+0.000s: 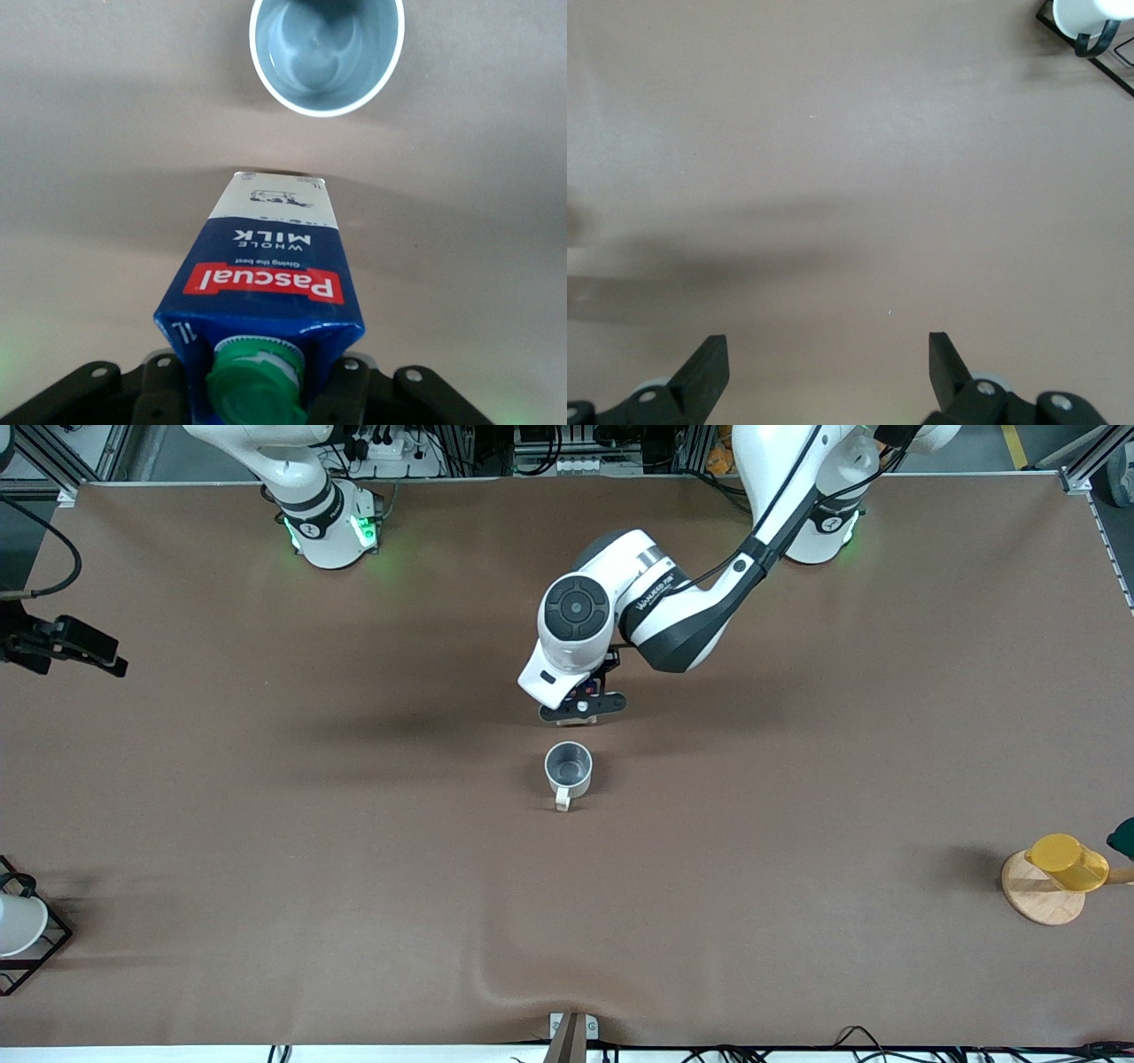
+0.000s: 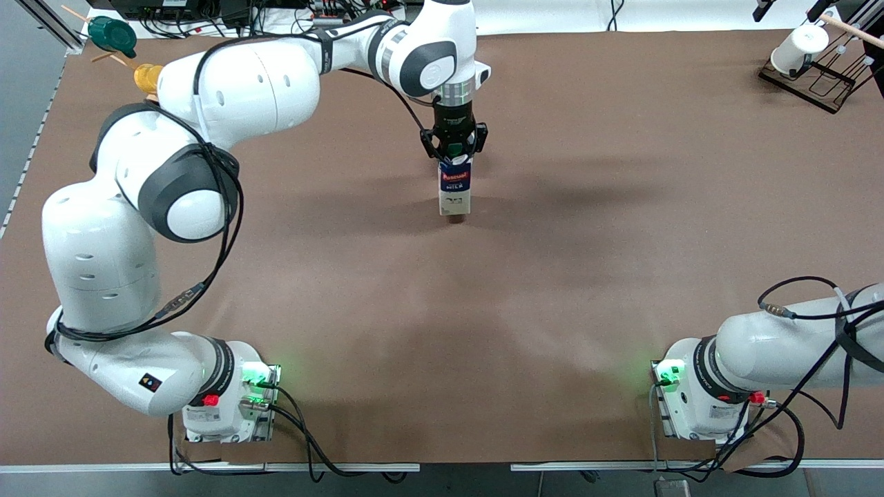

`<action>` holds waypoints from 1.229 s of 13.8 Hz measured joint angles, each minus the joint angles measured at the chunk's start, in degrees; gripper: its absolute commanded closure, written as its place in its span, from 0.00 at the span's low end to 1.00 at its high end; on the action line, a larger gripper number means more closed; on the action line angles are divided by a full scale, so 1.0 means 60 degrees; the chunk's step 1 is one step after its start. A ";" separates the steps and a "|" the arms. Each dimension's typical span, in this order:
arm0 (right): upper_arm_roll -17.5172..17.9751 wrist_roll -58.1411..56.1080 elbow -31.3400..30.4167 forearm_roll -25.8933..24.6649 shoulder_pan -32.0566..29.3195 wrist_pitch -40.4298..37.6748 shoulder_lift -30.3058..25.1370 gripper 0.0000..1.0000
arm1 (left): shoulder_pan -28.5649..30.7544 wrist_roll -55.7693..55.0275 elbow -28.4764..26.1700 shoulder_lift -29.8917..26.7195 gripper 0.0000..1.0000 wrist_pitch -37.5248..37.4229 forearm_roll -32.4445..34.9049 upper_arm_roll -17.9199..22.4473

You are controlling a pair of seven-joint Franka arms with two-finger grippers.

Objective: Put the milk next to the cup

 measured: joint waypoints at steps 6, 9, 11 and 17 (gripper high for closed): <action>0.0014 -0.0002 0.0009 -0.0020 0.0007 -0.0013 -0.0207 0.00 | 0.0001 0.0649 0.0013 0.0145 0.50 0.0008 0.0031 0.0253; 0.0027 -0.0005 0.0008 -0.0021 0.0013 -0.0100 -0.0207 0.00 | 0.0001 0.0653 0.0017 0.0245 0.50 0.0248 0.0036 0.0255; 0.0015 -0.0004 0.0008 -0.0040 0.0012 -0.0124 -0.0207 0.00 | 0.0000 0.0653 0.0022 0.0253 0.50 0.0385 0.0036 0.0255; -0.0034 -0.0002 -0.0050 -0.0056 0.0005 -0.0095 -0.0204 0.00 | -0.0002 0.0653 0.0032 0.0387 0.36 0.0634 0.0037 0.0256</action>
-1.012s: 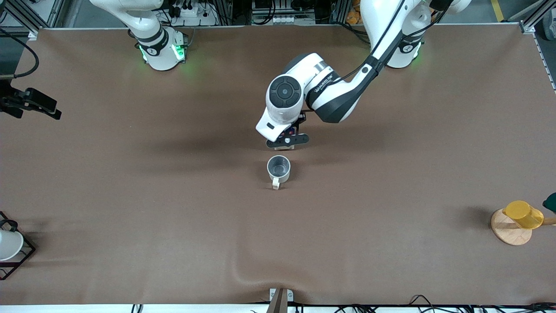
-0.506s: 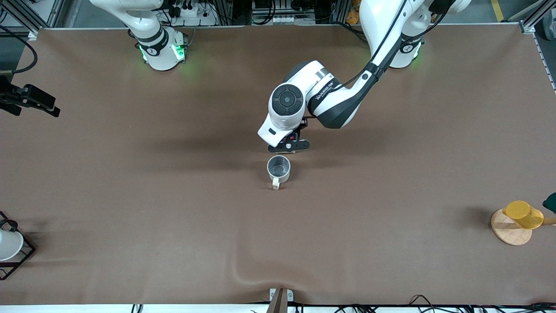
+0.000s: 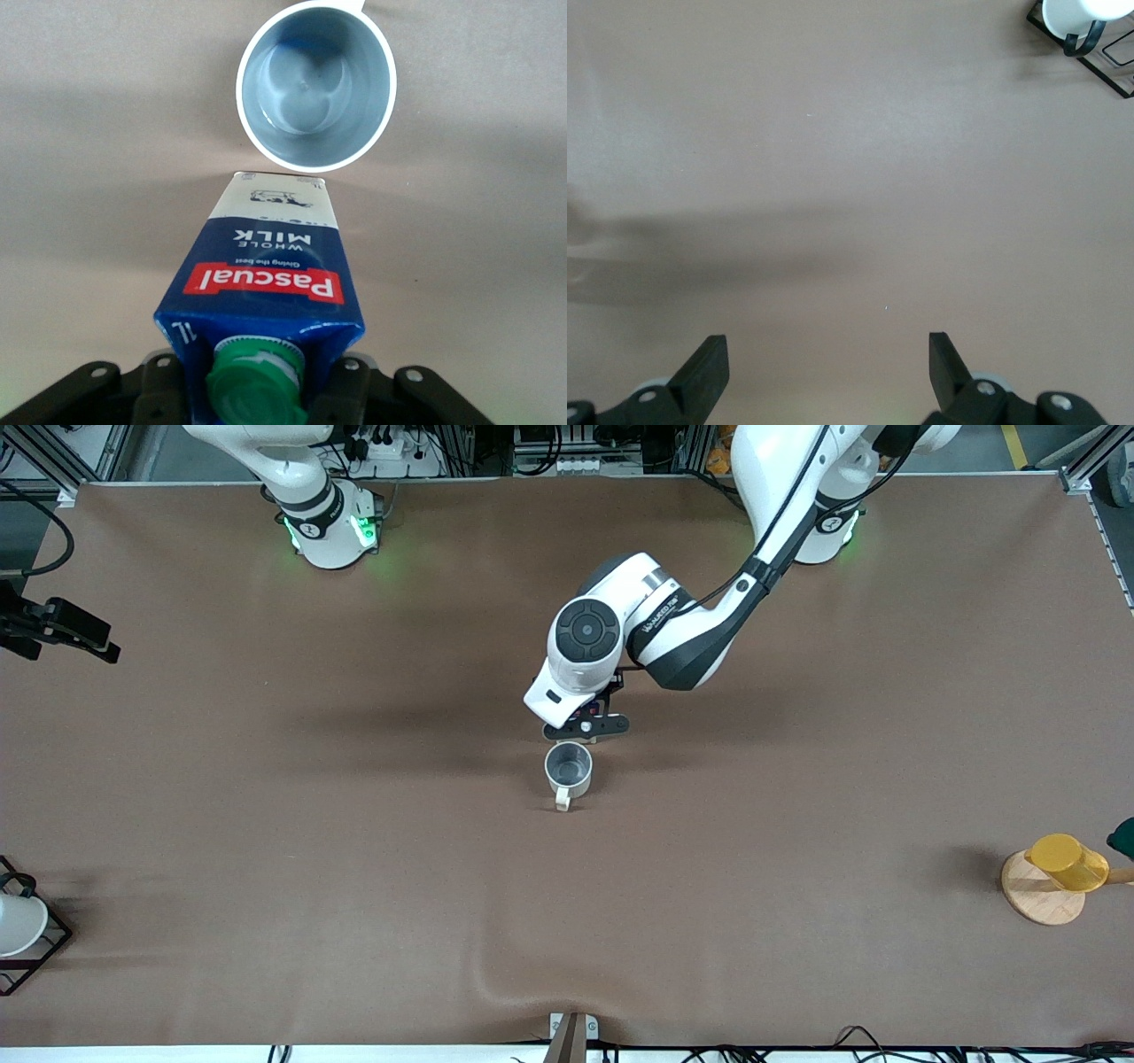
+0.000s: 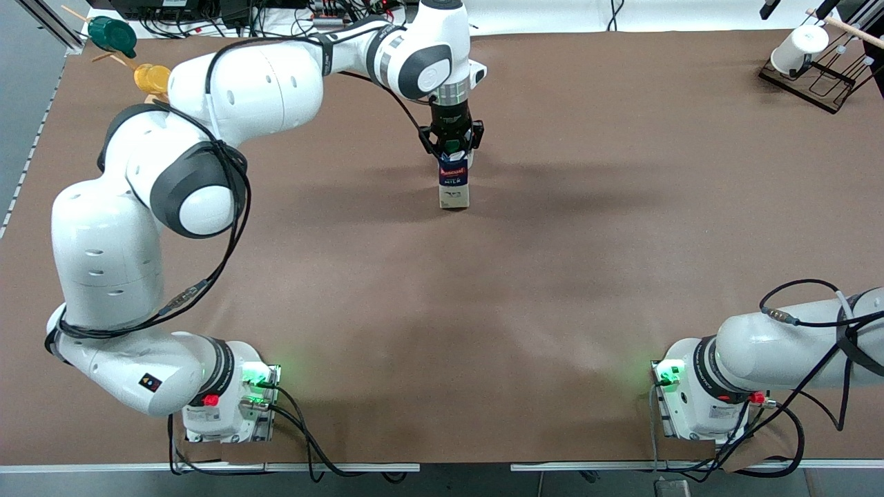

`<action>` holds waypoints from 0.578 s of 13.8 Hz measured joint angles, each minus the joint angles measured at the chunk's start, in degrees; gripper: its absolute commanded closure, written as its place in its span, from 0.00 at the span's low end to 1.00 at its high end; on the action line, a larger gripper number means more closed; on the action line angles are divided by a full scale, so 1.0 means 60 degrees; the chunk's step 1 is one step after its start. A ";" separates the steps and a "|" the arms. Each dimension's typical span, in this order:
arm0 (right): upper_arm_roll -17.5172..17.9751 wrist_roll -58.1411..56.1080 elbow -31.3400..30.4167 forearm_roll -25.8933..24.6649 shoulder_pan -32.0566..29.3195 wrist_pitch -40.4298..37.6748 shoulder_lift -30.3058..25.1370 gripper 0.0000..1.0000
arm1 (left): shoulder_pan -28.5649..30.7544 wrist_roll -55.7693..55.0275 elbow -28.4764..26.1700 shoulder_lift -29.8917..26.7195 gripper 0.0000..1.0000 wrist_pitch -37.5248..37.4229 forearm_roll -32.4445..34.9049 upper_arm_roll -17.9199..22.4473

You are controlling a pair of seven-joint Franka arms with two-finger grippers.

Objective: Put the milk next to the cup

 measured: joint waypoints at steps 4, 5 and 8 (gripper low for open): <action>0.0000 0.0001 -0.0037 -0.0003 0.0000 0.0003 0.0002 0.00 | -0.0002 0.0000 0.0034 0.0077 0.00 0.0034 0.0000 0.0000; 0.0000 0.0001 -0.0038 -0.0003 0.0000 0.0003 0.0002 0.00 | -0.0002 0.0000 0.0068 0.0076 0.00 0.0046 0.0000 -0.0002; -0.0005 0.0006 -0.0038 -0.0008 -0.0001 0.0026 0.0002 0.00 | 0.0002 0.0000 0.0276 -0.0002 0.00 0.0046 0.0000 -0.0009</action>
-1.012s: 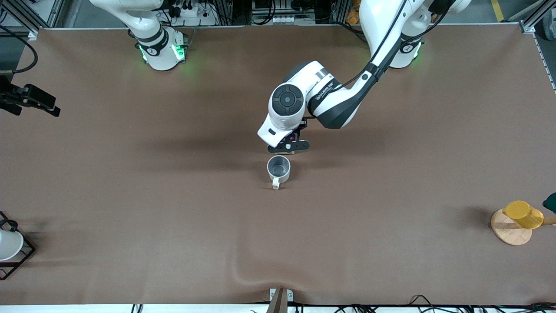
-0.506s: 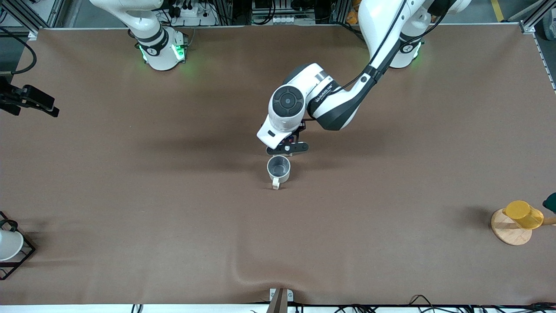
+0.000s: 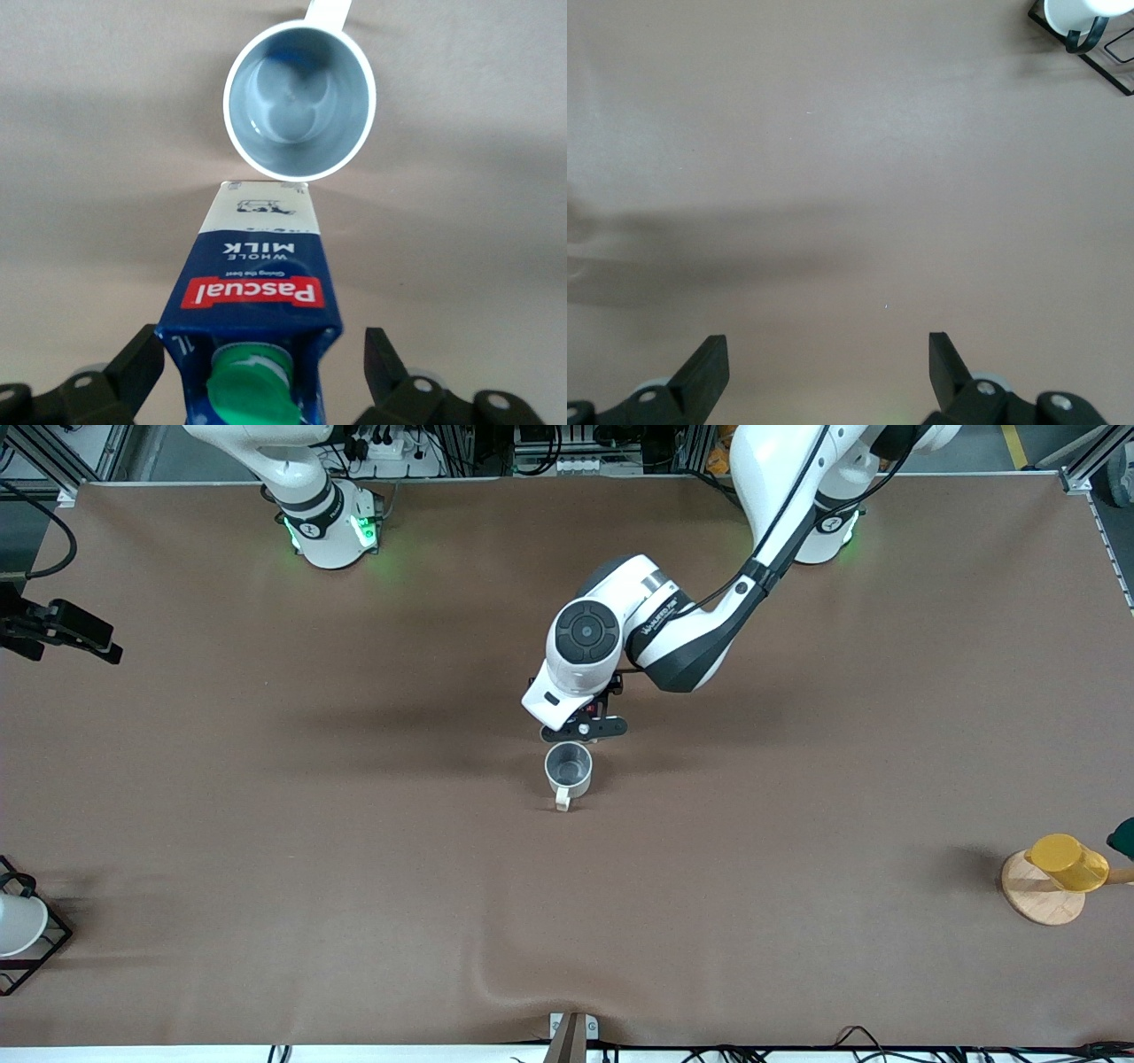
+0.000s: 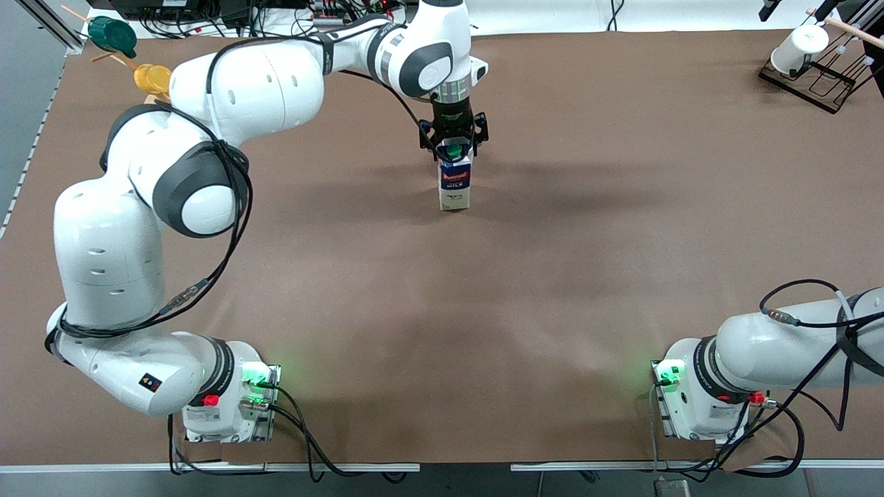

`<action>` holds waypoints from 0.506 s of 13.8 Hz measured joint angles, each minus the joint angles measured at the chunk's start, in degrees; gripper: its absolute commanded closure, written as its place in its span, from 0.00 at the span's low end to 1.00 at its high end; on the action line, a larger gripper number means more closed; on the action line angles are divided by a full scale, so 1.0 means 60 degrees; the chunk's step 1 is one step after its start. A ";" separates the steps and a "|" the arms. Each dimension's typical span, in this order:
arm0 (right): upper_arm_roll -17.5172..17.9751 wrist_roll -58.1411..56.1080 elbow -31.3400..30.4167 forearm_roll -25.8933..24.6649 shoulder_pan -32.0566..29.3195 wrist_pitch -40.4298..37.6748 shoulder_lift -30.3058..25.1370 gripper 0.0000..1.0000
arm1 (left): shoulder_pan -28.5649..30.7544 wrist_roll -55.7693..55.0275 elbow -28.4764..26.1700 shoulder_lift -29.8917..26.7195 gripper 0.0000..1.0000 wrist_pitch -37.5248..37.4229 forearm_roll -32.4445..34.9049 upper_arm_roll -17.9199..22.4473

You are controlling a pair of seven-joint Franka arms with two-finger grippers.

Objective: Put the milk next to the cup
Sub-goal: 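Lower the milk carton next to the mug and open the left gripper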

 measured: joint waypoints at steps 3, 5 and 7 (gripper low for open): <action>-0.0061 -0.0001 -0.0006 -0.0016 -0.0085 0.0230 0.0012 0.00 | 0.0163 -0.0001 0.0131 -0.0448 0.00 -0.0186 0.0000 0.0018; -0.0073 -0.0002 -0.0011 -0.0016 -0.0121 0.0240 0.0028 0.00 | 0.0525 -0.0001 0.0159 -0.0939 0.00 -0.0574 0.0000 0.0030; -0.0064 -0.0002 -0.0011 -0.0017 -0.0121 0.0247 0.0027 0.00 | 0.0909 0.0001 0.0195 -0.1584 0.00 -0.1018 0.0039 0.0094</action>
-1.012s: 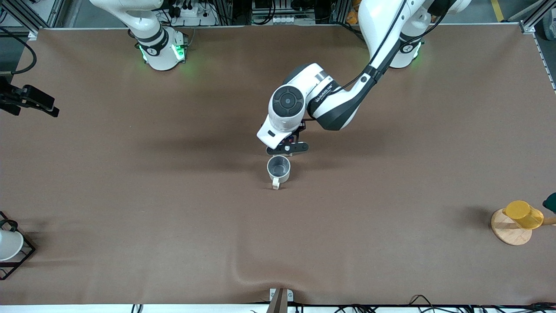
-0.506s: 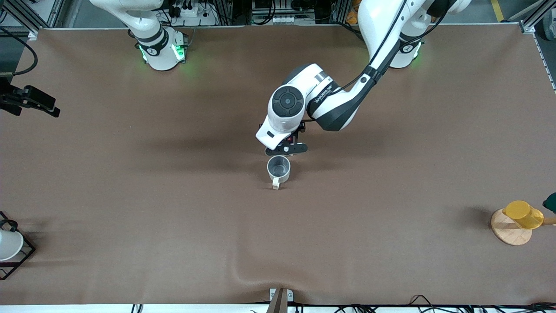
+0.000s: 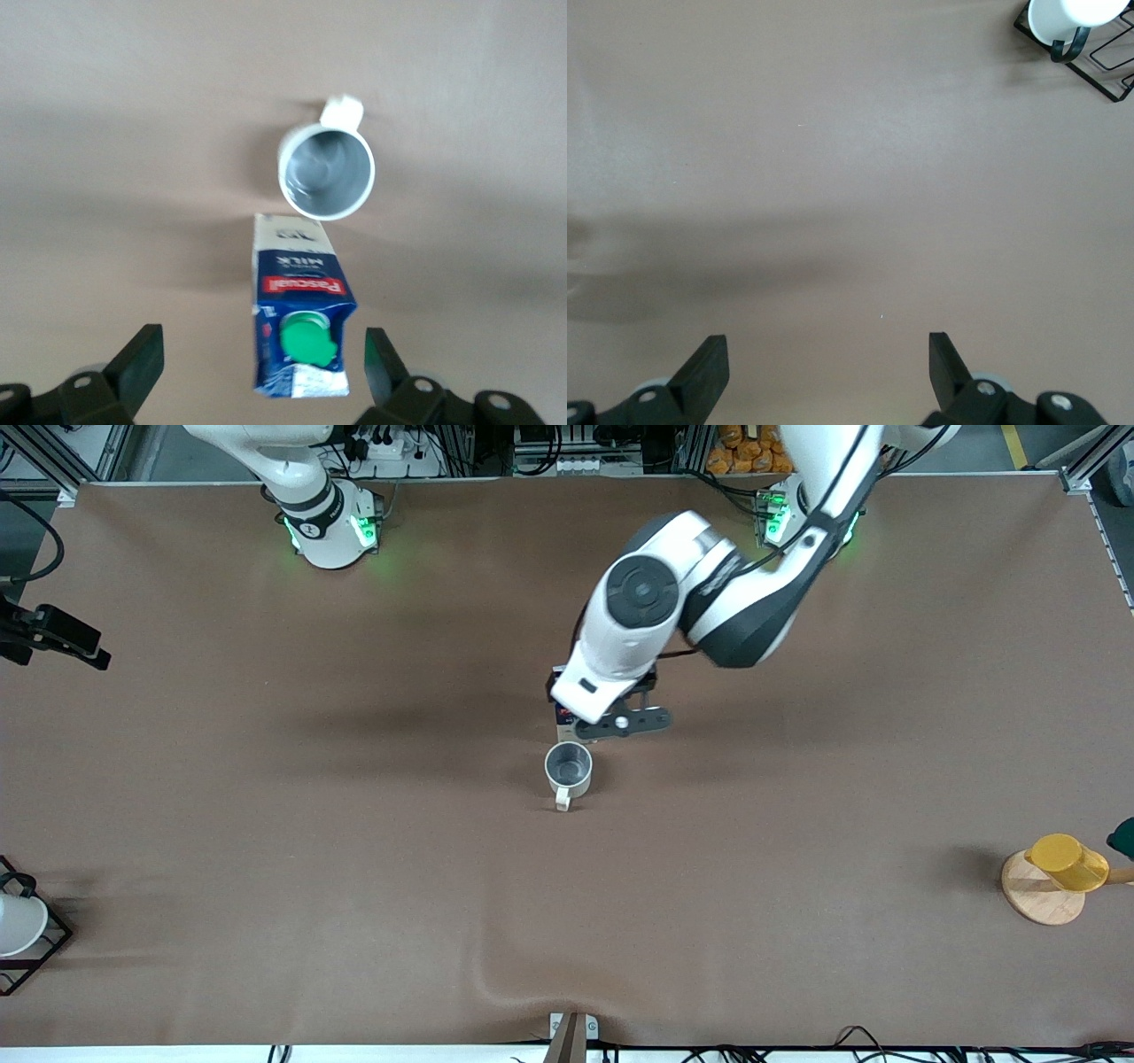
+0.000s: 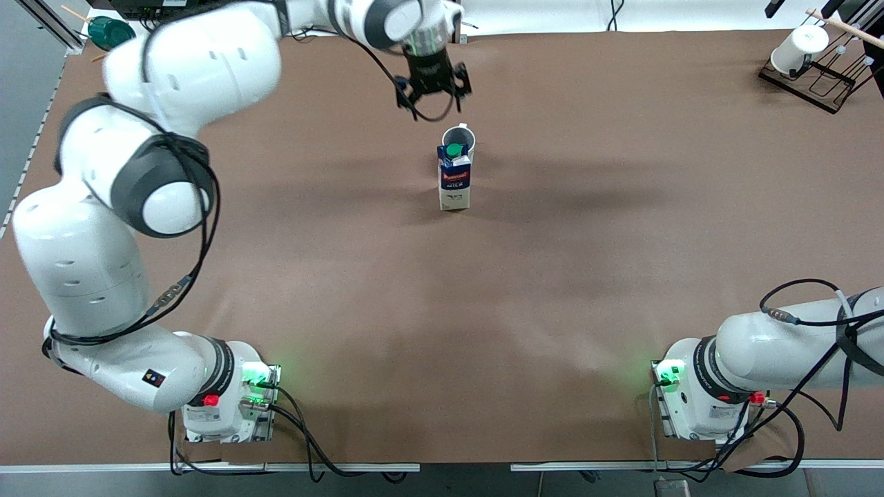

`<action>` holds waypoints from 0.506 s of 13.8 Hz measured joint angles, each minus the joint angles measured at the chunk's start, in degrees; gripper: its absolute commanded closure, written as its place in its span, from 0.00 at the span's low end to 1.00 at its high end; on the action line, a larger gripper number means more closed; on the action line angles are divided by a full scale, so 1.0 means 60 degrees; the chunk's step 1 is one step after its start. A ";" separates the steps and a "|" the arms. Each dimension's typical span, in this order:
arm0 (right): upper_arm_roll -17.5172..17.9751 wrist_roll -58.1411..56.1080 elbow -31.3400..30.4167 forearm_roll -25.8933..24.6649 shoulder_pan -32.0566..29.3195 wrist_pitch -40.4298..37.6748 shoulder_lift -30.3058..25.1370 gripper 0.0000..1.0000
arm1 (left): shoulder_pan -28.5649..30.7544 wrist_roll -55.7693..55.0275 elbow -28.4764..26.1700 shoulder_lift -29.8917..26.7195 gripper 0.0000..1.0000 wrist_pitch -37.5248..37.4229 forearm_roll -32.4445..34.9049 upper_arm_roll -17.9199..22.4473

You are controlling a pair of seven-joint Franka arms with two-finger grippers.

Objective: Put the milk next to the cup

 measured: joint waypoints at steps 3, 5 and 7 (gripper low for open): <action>0.0003 0.0002 -0.0003 -0.0001 -0.0001 0.0004 0.0000 0.00 | 0.1061 0.0052 0.0061 -0.1258 0.00 -0.0943 0.0055 0.0099; 0.0005 0.0002 -0.0007 -0.0001 -0.0002 0.0003 0.0001 0.00 | 0.2016 0.0712 0.0001 -0.1927 0.00 -0.1743 0.0081 0.0116; -0.0001 0.0002 -0.0011 -0.0002 -0.0008 -0.0008 0.0001 0.00 | 0.2751 0.1862 -0.0150 -0.2241 0.00 -0.2336 0.0332 0.0130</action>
